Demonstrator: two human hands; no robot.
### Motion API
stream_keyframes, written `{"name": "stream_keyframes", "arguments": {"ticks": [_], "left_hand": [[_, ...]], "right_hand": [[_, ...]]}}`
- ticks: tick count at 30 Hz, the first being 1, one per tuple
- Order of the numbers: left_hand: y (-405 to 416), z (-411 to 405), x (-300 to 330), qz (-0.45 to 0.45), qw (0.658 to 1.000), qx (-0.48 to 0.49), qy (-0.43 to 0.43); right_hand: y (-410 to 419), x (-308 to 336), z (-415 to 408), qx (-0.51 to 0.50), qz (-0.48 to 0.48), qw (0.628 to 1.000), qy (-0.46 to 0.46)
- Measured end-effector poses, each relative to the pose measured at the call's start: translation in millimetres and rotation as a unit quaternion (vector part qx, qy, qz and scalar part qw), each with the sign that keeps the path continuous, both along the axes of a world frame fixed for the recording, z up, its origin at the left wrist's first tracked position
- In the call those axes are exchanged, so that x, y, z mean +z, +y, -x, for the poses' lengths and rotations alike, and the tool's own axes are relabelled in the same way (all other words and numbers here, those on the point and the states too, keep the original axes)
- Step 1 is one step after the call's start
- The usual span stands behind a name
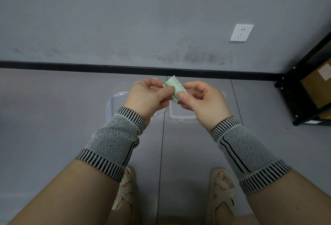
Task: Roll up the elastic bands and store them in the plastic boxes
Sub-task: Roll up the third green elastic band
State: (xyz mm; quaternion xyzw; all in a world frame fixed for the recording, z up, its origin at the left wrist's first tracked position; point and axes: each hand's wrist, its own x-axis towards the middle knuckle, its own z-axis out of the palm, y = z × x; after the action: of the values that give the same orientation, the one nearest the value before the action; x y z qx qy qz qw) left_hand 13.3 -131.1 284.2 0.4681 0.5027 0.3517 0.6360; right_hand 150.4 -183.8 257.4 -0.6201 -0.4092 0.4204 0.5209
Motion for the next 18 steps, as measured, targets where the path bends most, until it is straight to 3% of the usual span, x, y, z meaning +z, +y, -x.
{"name": "stream_keyframes", "arguments": {"ticks": [10, 14, 18], "left_hand": [[-1.3, 3.1, -1.4, -0.007, 0.997, -0.058, 0.047], [-0.7, 1.9, 0.3, -0.008, 0.999, -0.038, 0.015], [-0.2, 1.7, 0.9, -0.003, 1.000, -0.026, -0.014]], "right_hand": [[-2.1, 7.4, -3.4, 0.003, -0.037, 0.999, 0.000], [-1.1, 4.5, -4.5, -0.017, -0.021, 1.000, 0.015], [-1.7, 6.5, -5.3, -0.020, -0.006, 0.996, 0.085]]}}
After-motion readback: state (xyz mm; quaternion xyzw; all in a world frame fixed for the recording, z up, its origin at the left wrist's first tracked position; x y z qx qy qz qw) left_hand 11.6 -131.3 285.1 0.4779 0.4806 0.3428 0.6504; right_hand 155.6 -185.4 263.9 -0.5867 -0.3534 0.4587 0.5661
